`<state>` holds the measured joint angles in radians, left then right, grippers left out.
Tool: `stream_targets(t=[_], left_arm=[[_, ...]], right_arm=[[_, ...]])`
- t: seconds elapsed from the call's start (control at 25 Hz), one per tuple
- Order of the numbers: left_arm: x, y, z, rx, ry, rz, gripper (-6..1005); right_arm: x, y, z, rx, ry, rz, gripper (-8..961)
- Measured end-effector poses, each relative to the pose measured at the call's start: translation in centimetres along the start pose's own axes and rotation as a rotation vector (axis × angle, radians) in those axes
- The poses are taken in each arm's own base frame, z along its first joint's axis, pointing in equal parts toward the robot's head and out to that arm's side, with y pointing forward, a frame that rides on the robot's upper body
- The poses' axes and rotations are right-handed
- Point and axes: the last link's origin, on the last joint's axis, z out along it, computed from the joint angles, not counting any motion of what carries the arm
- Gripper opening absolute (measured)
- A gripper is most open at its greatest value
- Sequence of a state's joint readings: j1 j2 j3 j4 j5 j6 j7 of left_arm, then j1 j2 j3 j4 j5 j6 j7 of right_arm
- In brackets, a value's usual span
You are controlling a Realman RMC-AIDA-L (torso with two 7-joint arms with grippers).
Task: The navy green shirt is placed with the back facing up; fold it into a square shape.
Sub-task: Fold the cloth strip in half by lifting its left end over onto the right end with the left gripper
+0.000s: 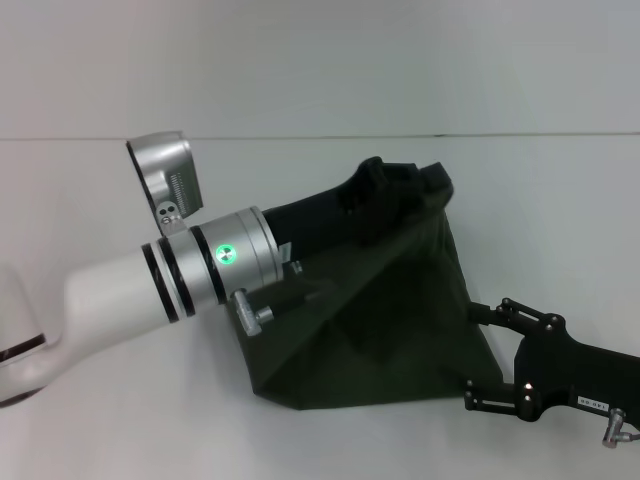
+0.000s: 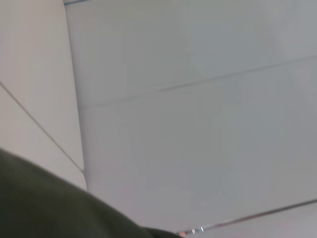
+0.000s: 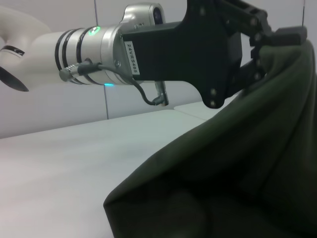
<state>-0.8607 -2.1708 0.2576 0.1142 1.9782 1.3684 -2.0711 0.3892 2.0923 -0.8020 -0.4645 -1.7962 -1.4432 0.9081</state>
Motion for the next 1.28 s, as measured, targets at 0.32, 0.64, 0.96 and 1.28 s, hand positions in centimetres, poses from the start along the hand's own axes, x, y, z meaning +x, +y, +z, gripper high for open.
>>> stream_targets(t=[0.32,0.64,0.96,1.28], left_arm=[[1.1,0.1,-0.6,0.007,0.041,0.011,14],[1.0,0.3,-0.6,-0.011,0.033,0.011,15],[0.8,0.7,-0.8,-0.040,0.018,0.017,14],[0.3,0.4,-1.1,-0.035,0.007,0.020,15]], right_arm=[[-0.1,-1.2,1.8,0.038,0.048,0.009,930],[-1.9,-3.5,6.3,0.079,0.095,0.008,927],[-4.4,-5.9,10.6,0.180,0.128,0.005,914],[-5.7,-7.2,11.0,0.245,0.083,0.033,913]])
